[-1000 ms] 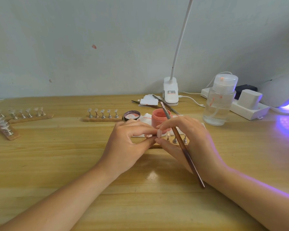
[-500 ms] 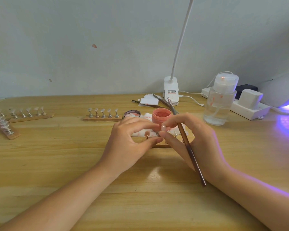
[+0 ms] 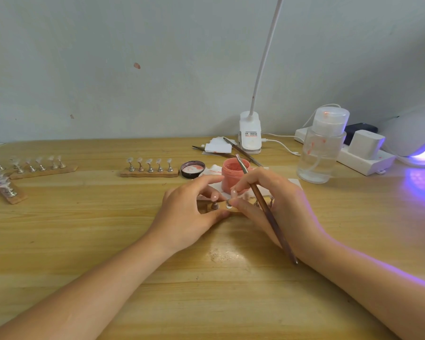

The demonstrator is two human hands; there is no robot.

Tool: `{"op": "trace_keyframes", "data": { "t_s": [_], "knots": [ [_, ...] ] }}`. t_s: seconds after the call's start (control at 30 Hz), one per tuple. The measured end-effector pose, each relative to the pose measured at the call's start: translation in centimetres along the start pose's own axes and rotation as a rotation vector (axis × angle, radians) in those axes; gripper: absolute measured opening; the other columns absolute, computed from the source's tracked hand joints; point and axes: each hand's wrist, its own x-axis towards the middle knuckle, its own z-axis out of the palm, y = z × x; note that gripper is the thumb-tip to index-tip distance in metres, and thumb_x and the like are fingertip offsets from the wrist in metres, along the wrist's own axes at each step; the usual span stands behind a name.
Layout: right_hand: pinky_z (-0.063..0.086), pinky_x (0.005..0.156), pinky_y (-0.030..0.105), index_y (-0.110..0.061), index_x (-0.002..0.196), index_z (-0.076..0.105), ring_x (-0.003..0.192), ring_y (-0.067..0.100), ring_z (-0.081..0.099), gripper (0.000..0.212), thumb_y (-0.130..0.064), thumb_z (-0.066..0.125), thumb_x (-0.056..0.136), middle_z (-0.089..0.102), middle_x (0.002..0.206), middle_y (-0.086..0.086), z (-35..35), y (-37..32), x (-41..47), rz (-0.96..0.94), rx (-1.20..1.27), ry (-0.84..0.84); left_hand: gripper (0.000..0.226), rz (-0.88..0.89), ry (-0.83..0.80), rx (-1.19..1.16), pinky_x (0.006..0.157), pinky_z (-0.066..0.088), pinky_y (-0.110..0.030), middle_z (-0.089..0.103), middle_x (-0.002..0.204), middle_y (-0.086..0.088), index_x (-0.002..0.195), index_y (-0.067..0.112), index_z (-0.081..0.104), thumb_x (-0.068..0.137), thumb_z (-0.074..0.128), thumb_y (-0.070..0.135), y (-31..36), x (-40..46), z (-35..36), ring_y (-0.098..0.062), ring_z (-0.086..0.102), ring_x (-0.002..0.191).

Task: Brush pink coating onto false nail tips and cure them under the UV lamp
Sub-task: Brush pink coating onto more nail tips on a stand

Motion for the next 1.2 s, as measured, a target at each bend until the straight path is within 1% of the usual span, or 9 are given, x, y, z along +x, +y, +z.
{"op": "trace_keyframes", "data": {
  "t_s": [0.17,0.37,0.57,0.73,0.9,1.0,1.07,1.13,1.2],
  "knots": [
    [0.047,0.071,0.030,-0.020,0.082,0.063,0.080,0.010,0.057,0.017,-0.026,0.074,0.070,0.066,0.083,-0.010,0.0,-0.1,0.1,-0.029,-0.063,-0.034,0.057,0.061,0.006,0.028,0.093,0.044,-0.032,0.062,0.073,0.009,0.102,0.049,0.049,0.068,0.078,0.014,0.0,-0.1,-0.1,-0.001,0.061,0.087],
    [0.043,0.069,0.031,-0.020,0.082,0.061,0.075,0.011,0.055,0.018,-0.020,0.075,0.072,0.062,0.081,-0.011,0.0,0.0,0.1,-0.058,-0.088,-0.068,0.053,0.075,0.009,0.020,0.086,0.043,-0.015,0.057,0.073,0.015,0.101,0.047,0.051,0.069,0.077,0.014,0.2,-0.1,0.0,0.005,0.060,0.085],
    [0.046,0.075,0.032,-0.018,0.088,0.062,0.087,0.013,0.059,0.026,-0.033,0.074,0.070,0.065,0.089,-0.013,-0.9,-0.4,0.1,-0.041,-0.102,-0.086,0.050,0.048,0.006,0.041,0.095,0.042,-0.037,0.058,0.071,0.022,0.100,0.045,0.052,0.069,0.078,0.017,0.4,-0.2,-0.1,0.001,0.061,0.084],
    [0.043,0.080,0.033,-0.020,0.090,0.063,0.095,0.007,0.053,0.026,-0.022,0.080,0.070,0.063,0.094,-0.013,-1.9,0.0,-0.1,0.015,-0.128,-0.116,0.052,0.053,0.007,0.048,0.098,0.040,-0.041,0.058,0.073,0.026,0.100,0.049,0.049,0.068,0.077,0.018,0.4,-0.2,-0.2,0.005,0.060,0.084],
    [0.032,0.067,0.016,-0.015,0.085,0.063,0.081,0.001,0.041,0.026,-0.012,0.082,0.067,0.047,0.083,-0.024,-1.8,-0.2,-0.1,-0.073,-0.221,-0.104,0.050,0.042,-0.007,0.037,0.095,0.041,-0.027,0.058,0.069,0.027,0.100,0.047,0.050,0.069,0.077,0.018,-0.2,-0.1,-0.1,0.003,0.061,0.086],
    [0.032,0.069,0.017,-0.014,0.085,0.064,0.081,0.001,0.043,0.023,-0.013,0.080,0.068,0.043,0.085,-0.028,-1.9,-0.3,0.0,-0.133,-0.224,-0.108,0.048,-0.008,0.002,0.021,0.084,0.035,-0.004,0.062,0.070,0.022,0.108,0.035,0.057,0.068,0.078,0.020,-0.6,0.0,0.0,0.007,0.060,0.083],
    [0.035,0.074,0.021,-0.013,0.084,0.065,0.084,0.005,0.048,0.024,-0.013,0.081,0.067,0.047,0.085,-0.022,-1.9,-0.3,0.0,-0.164,-0.246,-0.106,0.048,-0.017,0.002,0.019,0.080,0.033,0.002,0.063,0.073,0.018,0.110,0.032,0.058,0.068,0.078,0.020,-0.6,0.0,0.0,0.009,0.059,0.083],
    [0.037,0.074,0.021,-0.013,0.084,0.065,0.084,0.006,0.050,0.022,-0.014,0.081,0.068,0.049,0.085,-0.020,-1.8,-0.5,0.0,-0.160,-0.236,-0.082,0.048,0.003,0.004,0.034,0.095,0.038,-0.015,0.062,0.076,0.018,0.105,0.041,0.054,0.069,0.078,0.021,-0.2,-0.1,-0.1,0.008,0.059,0.085],
    [0.038,0.073,0.019,-0.012,0.085,0.064,0.082,0.005,0.052,0.019,-0.019,0.075,0.072,0.057,0.083,-0.017,-1.7,-0.8,-0.1,-0.126,-0.166,-0.028,0.051,0.042,0.036,0.074,0.100,0.037,-0.038,0.060,0.089,0.022,0.102,0.049,0.048,0.068,0.078,0.027,0.2,-0.2,-0.1,0.006,0.055,0.091]
  ]
}}
